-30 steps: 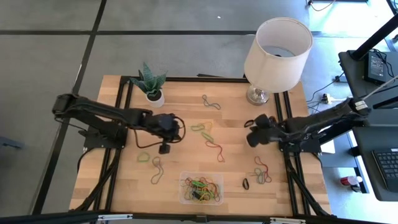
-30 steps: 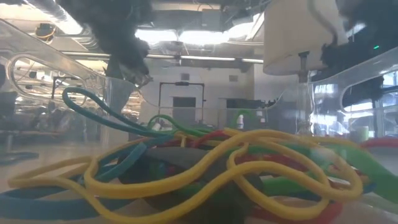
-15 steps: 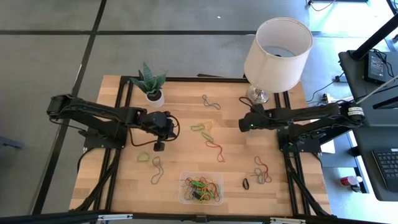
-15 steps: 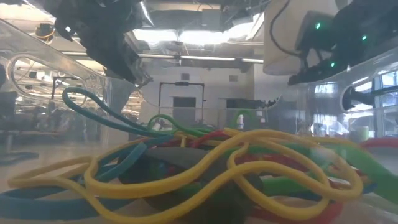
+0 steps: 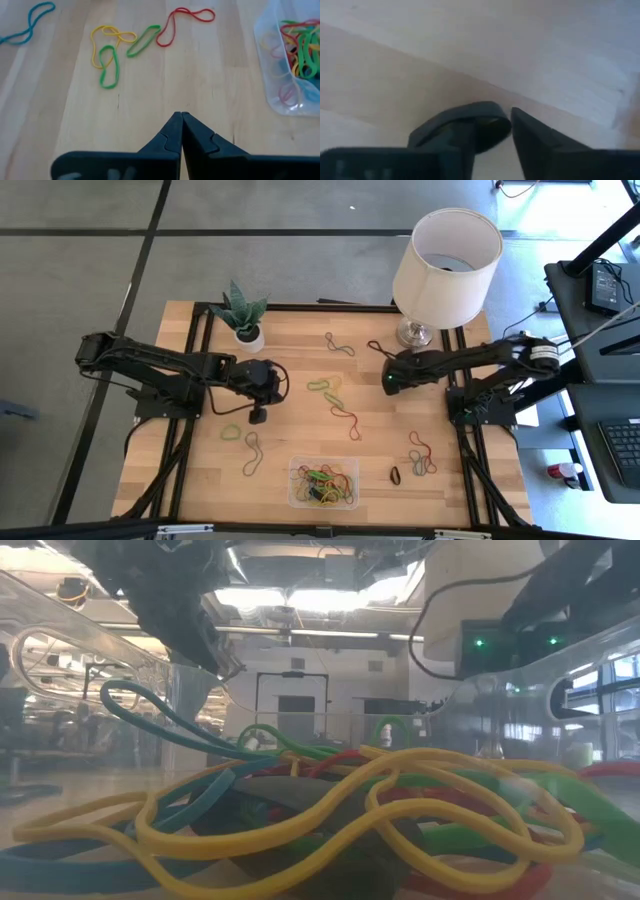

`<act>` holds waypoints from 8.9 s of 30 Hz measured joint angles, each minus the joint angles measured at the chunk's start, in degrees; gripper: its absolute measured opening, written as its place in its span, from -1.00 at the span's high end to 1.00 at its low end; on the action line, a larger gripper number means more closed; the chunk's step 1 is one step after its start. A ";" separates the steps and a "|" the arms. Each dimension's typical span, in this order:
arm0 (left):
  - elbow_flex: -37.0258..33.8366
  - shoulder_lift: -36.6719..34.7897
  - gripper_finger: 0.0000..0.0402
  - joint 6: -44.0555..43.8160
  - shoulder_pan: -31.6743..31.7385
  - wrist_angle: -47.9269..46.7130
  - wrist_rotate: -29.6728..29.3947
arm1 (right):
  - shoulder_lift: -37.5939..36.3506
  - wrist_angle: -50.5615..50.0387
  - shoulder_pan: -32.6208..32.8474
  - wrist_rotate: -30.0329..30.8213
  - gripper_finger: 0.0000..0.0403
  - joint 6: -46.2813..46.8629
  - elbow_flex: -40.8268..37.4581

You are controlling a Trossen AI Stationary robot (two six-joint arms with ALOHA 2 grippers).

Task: Pick and place rubber bands into bin
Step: Put the black rubber band into the transparent bin, then put the blue rubber band into the transparent bin

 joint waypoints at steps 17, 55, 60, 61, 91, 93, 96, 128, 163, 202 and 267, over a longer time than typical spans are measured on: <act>0.00 0.02 0.99 -6.52 -0.04 0.03 0.00 | -14.87 -5.72 7.51 -0.26 0.97 -6.77 -0.44; -9.98 -18.47 0.99 4.19 -0.04 2.36 0.71 | 43.01 -34.72 42.74 -3.21 1.00 7.93 82.31; -10.14 -19.39 0.99 4.22 -0.04 1.93 1.85 | 47.61 -35.36 43.23 -8.15 1.00 10.62 84.11; -10.14 -19.39 0.99 4.43 -0.04 1.99 1.87 | 48.17 -35.37 43.42 -8.87 0.99 10.75 84.11; -10.12 -19.32 0.99 6.66 -0.04 2.76 3.06 | 49.26 -38.32 43.61 -13.31 0.50 4.91 86.85; -10.10 -19.32 0.99 6.66 -0.05 2.95 3.04 | 49.14 -42.08 43.64 -10.20 0.52 3.81 89.46; -10.11 -19.32 0.99 5.31 -0.05 3.07 2.73 | 48.67 -48.72 43.68 -4.22 0.56 2.24 92.85; 17.74 19.88 0.94 -1.28 1.38 7.52 -13.04 | -17.98 4.50 48.88 8.95 0.98 10.32 2.19; 58.05 66.01 0.18 -30.13 18.10 -7.78 -18.47 | -32.24 9.12 48.90 2.87 0.98 1.14 -11.32; 57.66 63.09 0.71 -31.22 18.21 -1.55 -20.07 | -32.22 17.79 48.93 2.30 0.98 3.17 -11.30; 57.79 39.01 0.98 1.55 -16.36 -30.09 -14.16 | 1.69 4.28 49.14 3.82 1.00 24.02 15.11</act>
